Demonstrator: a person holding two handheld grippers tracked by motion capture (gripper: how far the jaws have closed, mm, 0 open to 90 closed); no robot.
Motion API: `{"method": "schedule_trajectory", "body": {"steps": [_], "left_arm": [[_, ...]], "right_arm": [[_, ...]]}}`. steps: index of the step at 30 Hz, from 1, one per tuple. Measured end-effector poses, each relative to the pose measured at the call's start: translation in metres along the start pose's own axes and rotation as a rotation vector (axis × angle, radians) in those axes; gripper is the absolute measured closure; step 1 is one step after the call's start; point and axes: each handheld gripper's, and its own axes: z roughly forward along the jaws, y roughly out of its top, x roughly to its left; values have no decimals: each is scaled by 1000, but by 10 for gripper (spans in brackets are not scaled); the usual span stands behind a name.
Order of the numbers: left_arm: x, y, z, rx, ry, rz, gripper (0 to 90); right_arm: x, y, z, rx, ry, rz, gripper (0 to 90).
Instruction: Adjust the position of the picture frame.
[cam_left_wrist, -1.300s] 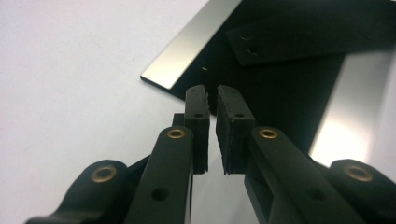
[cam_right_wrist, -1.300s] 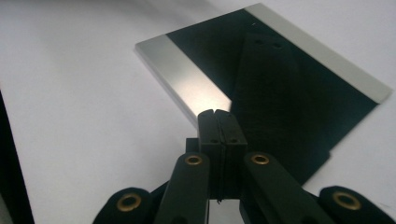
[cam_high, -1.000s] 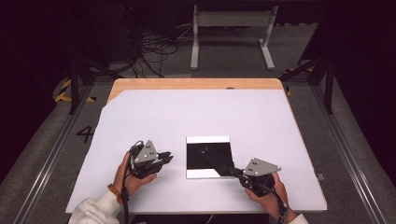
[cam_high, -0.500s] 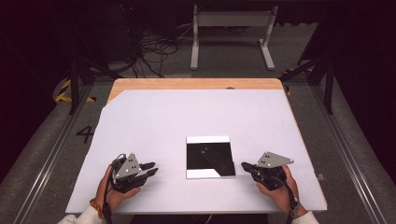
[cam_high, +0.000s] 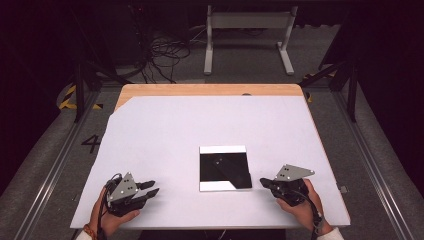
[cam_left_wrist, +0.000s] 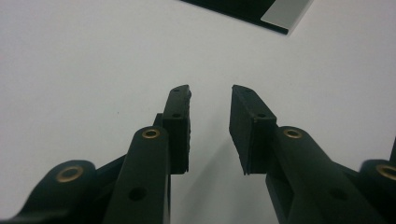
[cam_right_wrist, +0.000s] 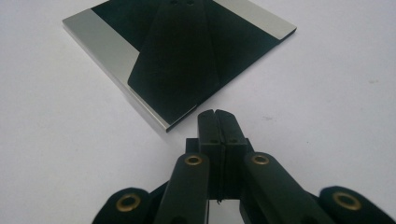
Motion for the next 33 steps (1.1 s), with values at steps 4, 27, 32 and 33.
{"method": "schedule_trajectory", "body": {"steps": [4, 27, 32, 33], "left_arm": [[0, 0, 0, -2, -5, -7, 682], [1, 0, 5, 13, -11, -3, 644], [1, 1, 6, 15, -15, -3, 641], [1, 1, 7, 16, -16, -2, 639]], "right_arm": [[-1, -1, 0, 11, 6, 4, 900], [12, 10, 13, 157, 104, -38, 900], [12, 13, 18, 201, 109, -37, 900], [11, 14, 18, 208, 112, -41, 900]]}}
